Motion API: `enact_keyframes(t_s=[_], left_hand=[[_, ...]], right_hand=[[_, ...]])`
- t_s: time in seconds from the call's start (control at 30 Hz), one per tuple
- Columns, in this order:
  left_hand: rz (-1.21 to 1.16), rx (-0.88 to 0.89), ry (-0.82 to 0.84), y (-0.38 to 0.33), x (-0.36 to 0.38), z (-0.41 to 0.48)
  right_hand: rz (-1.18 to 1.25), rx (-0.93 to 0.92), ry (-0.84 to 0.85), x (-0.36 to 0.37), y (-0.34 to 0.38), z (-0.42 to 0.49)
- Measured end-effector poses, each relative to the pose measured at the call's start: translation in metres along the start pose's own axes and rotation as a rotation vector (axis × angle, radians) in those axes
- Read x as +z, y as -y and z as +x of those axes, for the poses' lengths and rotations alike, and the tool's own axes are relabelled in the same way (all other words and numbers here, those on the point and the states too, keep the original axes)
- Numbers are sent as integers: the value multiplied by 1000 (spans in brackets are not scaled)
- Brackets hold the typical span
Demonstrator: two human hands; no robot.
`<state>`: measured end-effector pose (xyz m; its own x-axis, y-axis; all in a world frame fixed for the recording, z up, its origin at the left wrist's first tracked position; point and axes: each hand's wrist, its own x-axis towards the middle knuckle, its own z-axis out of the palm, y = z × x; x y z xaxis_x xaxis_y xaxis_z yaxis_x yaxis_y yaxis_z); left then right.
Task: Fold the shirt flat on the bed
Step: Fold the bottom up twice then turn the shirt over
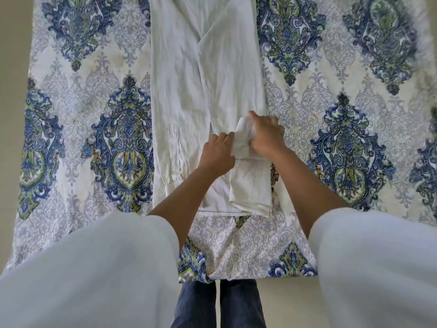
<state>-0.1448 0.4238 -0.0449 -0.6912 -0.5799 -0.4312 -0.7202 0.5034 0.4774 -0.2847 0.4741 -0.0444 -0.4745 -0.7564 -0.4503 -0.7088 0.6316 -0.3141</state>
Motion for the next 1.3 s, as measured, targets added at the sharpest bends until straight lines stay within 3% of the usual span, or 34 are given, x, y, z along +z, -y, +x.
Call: enact_keyframes(t_s=[0.1,0.3,0.4,0.63,0.77,0.83,0.93,1.07,1.17,1.3], left_hand=[[-212,-105,-9,3,-6,3],[-191,-123,176,7,-17,-5],[-257,-73,89,13,-11,0],[-74,120,-63,39,1,-36],[247,409,-116,57,21,-54],[321,457,-119,59,28,-59],[224,415,-192,55,21,-65],[11,166,-362,72,-6,-68],[159,119,-374,110,-29,-64],[510,242,-160,174,-46,-54]], right_hand=[[179,162,72,-7,-4,1],[216,69,157,-16,-4,-5],[227,146,293,-22,0,-4],[288,-39,585,-11,12,-81],[236,-76,345,19,4,-95],[171,-100,304,31,3,-97],[288,-59,222,33,3,-99],[412,61,-40,13,-5,-83],[157,27,-129,6,-20,-63],[-350,-298,-117,10,-51,-42]])
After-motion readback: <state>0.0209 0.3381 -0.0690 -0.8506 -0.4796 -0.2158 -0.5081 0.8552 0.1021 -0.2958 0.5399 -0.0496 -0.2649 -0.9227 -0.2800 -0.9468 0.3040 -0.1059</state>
